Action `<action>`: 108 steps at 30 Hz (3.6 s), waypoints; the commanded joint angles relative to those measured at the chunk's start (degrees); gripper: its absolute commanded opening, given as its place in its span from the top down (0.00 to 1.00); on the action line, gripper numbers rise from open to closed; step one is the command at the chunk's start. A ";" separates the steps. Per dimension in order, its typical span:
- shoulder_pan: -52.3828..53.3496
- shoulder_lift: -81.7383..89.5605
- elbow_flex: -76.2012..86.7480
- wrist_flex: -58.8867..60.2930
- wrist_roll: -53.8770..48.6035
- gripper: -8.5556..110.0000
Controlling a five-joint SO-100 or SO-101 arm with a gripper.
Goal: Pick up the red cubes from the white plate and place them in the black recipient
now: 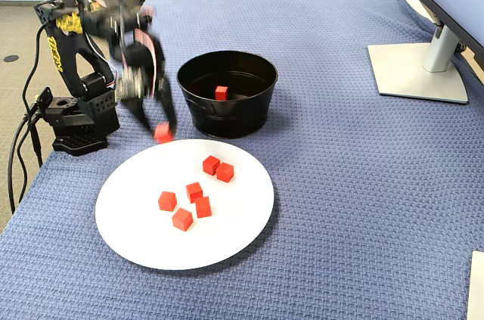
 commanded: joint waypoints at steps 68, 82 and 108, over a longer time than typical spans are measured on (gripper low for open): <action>16.08 -33.49 -5.19 -25.58 5.10 0.81; 13.10 -33.05 -4.57 -24.35 6.50 0.87; -18.63 -0.09 -13.36 -5.10 38.85 0.93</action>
